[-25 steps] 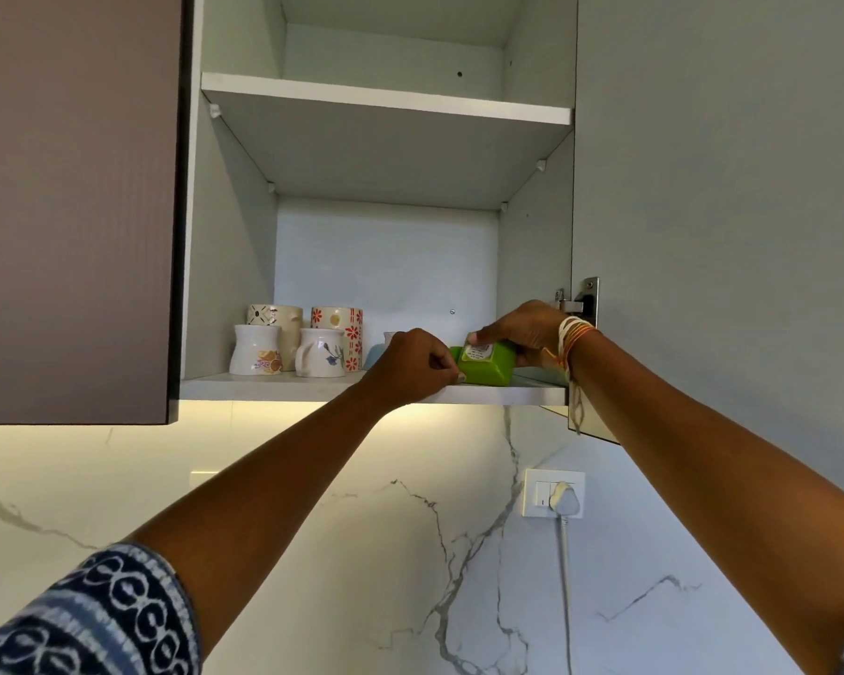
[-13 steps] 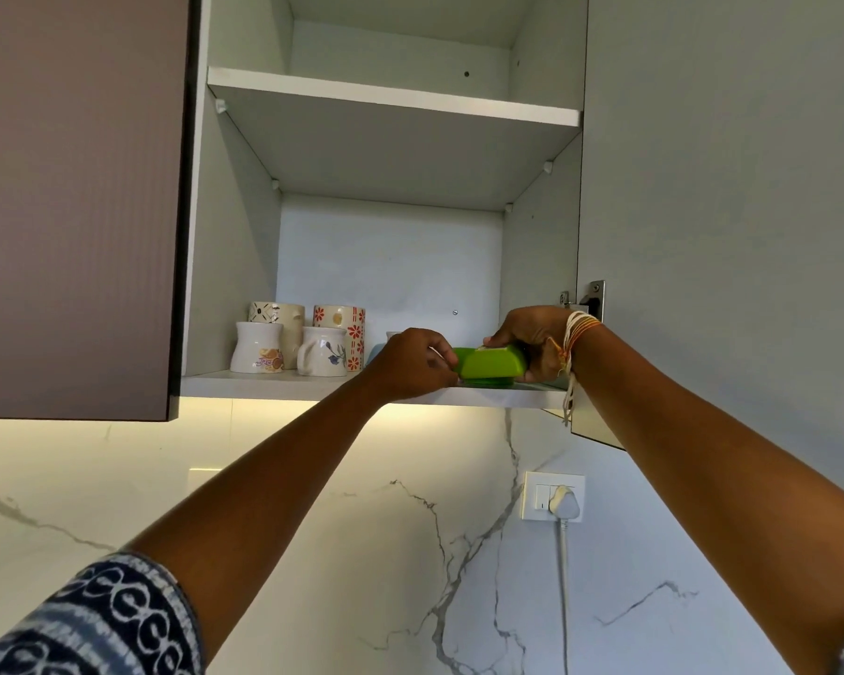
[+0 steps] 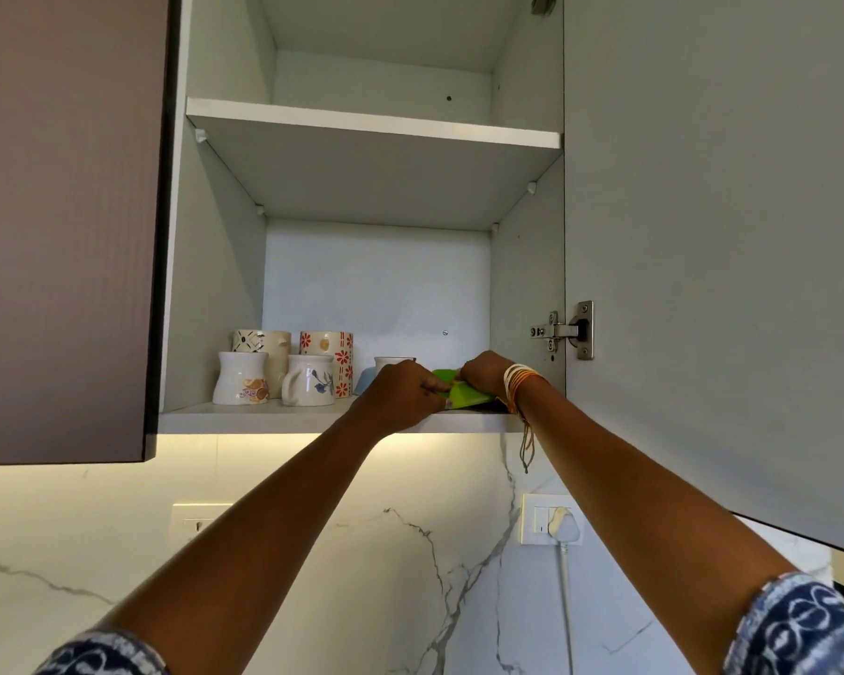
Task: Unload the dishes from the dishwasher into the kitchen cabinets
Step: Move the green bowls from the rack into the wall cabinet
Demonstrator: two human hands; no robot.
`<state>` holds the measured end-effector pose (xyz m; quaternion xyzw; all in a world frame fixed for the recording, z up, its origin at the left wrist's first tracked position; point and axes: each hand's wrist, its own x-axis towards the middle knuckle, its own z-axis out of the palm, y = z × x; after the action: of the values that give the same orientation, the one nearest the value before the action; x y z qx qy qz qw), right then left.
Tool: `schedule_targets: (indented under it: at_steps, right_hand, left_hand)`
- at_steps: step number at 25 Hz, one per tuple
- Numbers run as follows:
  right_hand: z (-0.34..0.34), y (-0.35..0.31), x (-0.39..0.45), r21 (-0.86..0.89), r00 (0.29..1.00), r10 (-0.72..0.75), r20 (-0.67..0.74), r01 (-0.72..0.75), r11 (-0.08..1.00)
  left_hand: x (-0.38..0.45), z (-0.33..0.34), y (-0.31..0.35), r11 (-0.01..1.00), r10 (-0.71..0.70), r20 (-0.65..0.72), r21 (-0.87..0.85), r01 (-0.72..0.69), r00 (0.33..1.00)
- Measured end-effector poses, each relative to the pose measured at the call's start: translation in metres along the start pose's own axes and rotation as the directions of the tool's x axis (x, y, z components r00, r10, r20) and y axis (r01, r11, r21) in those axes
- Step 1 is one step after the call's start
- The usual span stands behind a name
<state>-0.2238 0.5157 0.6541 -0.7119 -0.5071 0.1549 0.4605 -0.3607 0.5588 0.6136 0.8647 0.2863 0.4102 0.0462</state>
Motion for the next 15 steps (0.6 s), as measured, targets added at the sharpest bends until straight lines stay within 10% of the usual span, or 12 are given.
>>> schedule_targets:
  at_steps: [15]
  right_hand:
    - [-0.010, 0.030, 0.007, -0.414, 0.976, -0.219, 0.009, 0.203, 0.887]
  left_hand:
    - [-0.023, 0.001, -0.007, 0.985, 0.096, -0.177, 0.159, -0.068, 0.980]
